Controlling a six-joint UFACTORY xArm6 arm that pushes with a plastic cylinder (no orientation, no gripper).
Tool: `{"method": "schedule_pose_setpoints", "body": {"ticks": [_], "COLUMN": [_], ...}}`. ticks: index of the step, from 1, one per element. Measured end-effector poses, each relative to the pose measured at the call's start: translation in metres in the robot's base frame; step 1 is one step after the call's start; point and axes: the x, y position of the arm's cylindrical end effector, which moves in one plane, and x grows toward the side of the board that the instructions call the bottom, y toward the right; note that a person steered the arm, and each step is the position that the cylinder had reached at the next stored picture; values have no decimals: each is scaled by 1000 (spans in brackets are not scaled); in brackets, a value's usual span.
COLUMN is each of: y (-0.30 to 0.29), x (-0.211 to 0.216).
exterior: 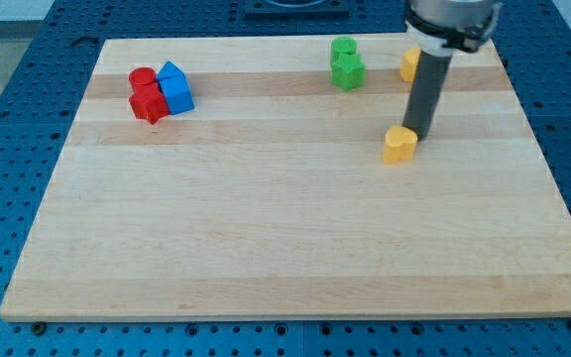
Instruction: Push yellow heart to the center
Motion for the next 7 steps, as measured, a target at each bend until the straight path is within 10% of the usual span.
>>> {"method": "schedule_pose_setpoints", "body": {"ticks": [2, 3, 5, 7], "y": [-31, -104, -35, -143], "x": [38, 15, 0, -37]}}
